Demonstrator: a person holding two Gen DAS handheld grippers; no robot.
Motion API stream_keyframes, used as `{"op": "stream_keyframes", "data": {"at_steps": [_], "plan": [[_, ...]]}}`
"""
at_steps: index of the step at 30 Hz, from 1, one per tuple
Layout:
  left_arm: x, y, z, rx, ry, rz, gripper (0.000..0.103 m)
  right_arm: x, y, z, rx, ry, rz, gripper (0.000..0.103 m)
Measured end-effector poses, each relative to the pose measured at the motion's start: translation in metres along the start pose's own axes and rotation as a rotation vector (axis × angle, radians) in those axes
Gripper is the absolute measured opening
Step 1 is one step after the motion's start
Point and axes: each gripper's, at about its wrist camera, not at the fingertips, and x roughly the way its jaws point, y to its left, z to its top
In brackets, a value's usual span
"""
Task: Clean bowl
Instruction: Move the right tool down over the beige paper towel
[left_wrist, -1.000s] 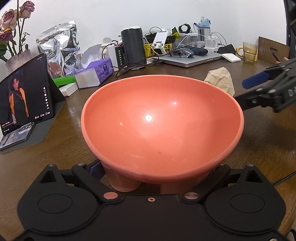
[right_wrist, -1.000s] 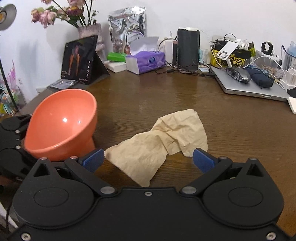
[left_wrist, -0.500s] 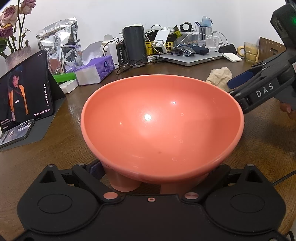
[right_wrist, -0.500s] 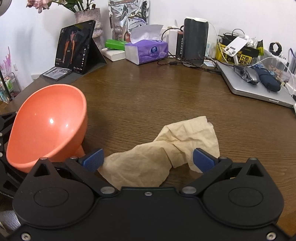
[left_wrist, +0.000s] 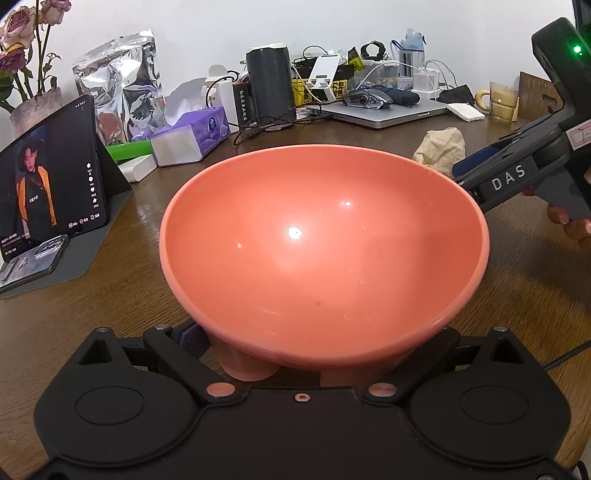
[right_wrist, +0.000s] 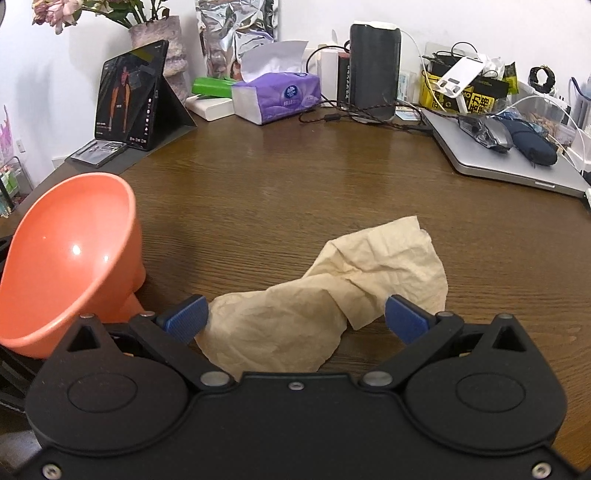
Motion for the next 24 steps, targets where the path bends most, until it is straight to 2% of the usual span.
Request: {"op": "stream_keyframes", "data": {"at_steps": [8,24], "plan": [[0.001,0.0,0.0,0.003,0.0,-0.001,0.095,0.006,-0.006,0.0,0.026,0.009,-0.001,0.102],[0.001,-0.003,0.0,-0.001,0.001,-0.005,0.095,-0.006,-0.011,0.008,0.104,-0.044,0.029,0.102]]}}
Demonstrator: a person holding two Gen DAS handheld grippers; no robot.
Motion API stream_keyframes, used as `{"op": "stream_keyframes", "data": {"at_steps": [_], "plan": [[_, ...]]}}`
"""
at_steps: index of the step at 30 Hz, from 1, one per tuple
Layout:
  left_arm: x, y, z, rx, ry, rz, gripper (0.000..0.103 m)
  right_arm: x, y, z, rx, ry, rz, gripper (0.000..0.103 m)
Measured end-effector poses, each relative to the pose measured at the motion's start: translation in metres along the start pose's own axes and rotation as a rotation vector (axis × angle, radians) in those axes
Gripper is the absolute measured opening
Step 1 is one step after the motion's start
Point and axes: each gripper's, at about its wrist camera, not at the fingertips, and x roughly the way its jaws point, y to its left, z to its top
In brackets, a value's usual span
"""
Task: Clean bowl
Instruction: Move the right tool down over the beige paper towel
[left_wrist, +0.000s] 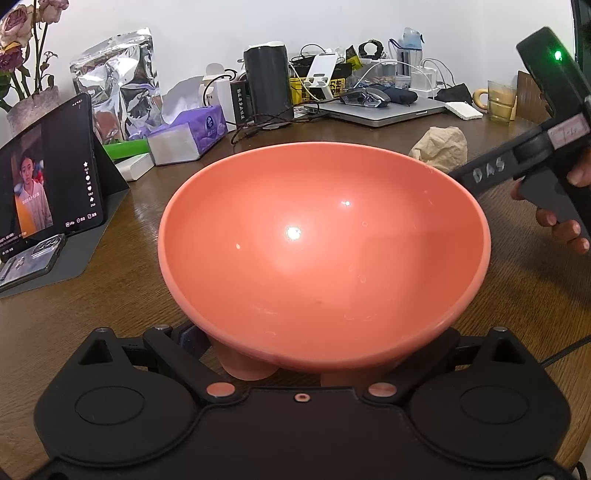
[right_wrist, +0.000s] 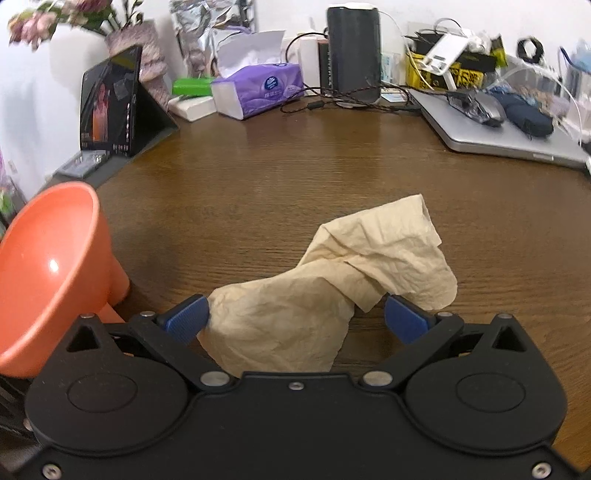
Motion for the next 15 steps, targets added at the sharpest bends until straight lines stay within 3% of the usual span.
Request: {"op": "stream_keyframes", "data": {"at_steps": [5,10,15], "plan": [[0.0,0.0,-0.001,-0.001,0.0,-0.003,0.095,-0.005,0.002,0.004,-0.003,-0.022,0.01,0.102],[0.001,0.002,-0.001,-0.004,0.001,-0.006,0.095,-0.017,0.021,0.011,-0.312,-0.072,-0.032,0.102],[0.001,0.002,-0.001,-0.007,0.001,-0.009,0.095,-0.001,0.016,0.015,-0.372,-0.001,-0.017,0.102]]}}
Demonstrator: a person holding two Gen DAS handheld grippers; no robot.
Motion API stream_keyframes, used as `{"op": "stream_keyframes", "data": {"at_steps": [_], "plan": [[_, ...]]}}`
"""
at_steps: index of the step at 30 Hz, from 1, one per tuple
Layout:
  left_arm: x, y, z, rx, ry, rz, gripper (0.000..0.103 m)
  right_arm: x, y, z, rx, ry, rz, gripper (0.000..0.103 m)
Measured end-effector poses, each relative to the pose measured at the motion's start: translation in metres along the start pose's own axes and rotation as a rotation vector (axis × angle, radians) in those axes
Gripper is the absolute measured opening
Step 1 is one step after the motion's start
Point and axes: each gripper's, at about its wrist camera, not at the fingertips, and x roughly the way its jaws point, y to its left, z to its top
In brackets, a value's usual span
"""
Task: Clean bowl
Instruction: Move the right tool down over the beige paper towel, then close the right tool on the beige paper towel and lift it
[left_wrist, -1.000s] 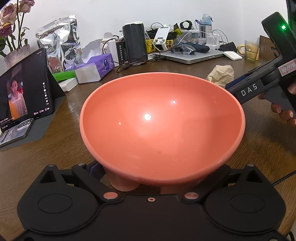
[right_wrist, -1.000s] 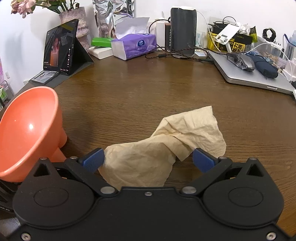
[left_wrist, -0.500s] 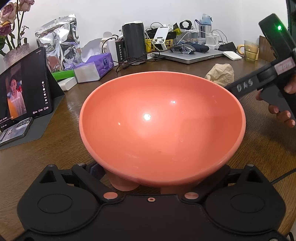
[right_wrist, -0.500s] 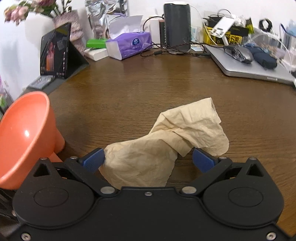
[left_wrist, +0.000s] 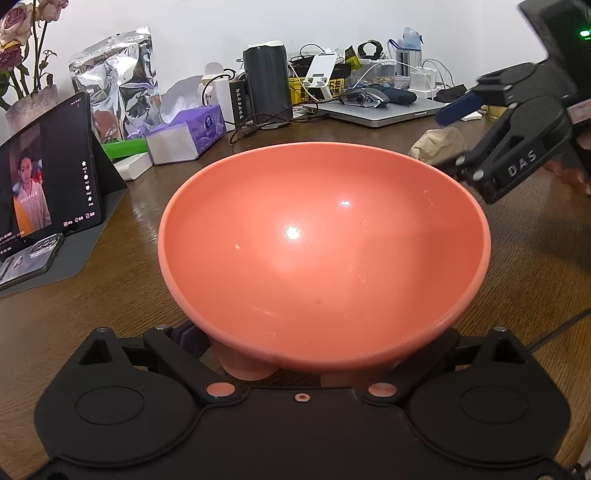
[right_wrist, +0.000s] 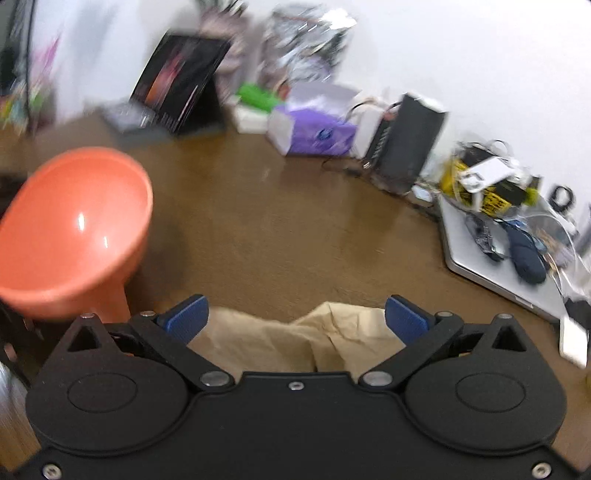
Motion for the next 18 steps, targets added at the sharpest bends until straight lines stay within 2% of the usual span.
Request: {"op": "stream_keyframes", "data": {"at_steps": [6,18], "plan": [[0.001,0.0,0.001,-0.008,0.001,-0.006,0.095,0.019,-0.008,0.001,-0.053,0.075,0.035,0.102],[0.003,0.001,0.002,-0.008,0.007,-0.013,0.095,0.034,-0.012,-0.005,-0.065,0.126,0.067,0.102]]}}
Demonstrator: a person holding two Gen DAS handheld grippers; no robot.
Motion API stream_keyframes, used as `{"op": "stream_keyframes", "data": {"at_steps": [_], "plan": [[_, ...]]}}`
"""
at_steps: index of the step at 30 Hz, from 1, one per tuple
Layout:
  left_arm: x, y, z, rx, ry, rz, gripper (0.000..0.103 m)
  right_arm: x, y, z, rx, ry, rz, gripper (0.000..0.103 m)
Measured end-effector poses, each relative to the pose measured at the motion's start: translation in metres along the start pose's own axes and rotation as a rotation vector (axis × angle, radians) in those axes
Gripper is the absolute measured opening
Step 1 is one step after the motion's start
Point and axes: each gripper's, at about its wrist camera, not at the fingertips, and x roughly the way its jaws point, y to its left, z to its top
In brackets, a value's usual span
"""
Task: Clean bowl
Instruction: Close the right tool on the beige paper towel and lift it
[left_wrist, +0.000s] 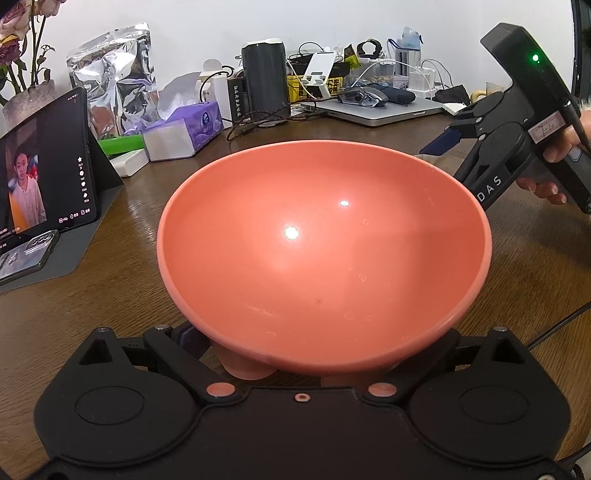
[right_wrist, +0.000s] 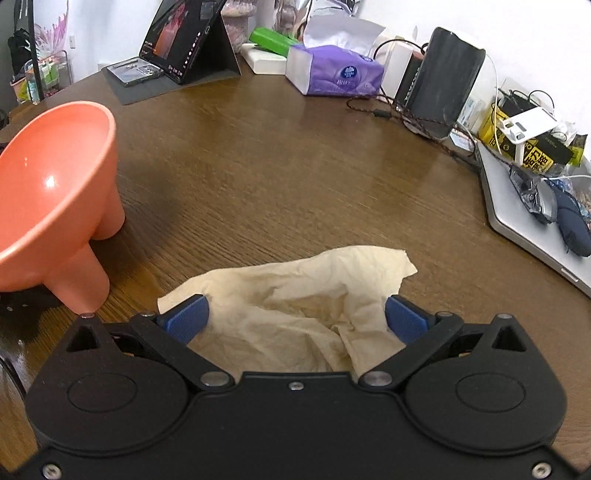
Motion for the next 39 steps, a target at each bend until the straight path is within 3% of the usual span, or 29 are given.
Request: {"op": "stream_keyframes", "data": {"at_steps": [15,36,39], "plan": [[0.0,-0.002,-0.001,0.002,0.001,-0.004,0.095,0.008,-0.01,-0.007,0.068,0.036,0.05,0.098],[0.0,-0.002,0.001,0.008,0.006,-0.003,0.095,-0.01,0.005,-0.017,0.142,0.017,0.077,0.054],[0.0,-0.002,0.001,0.01,0.006,-0.003,0.095,-0.014,0.009,-0.019,0.141,0.01,0.08,0.037]]}}
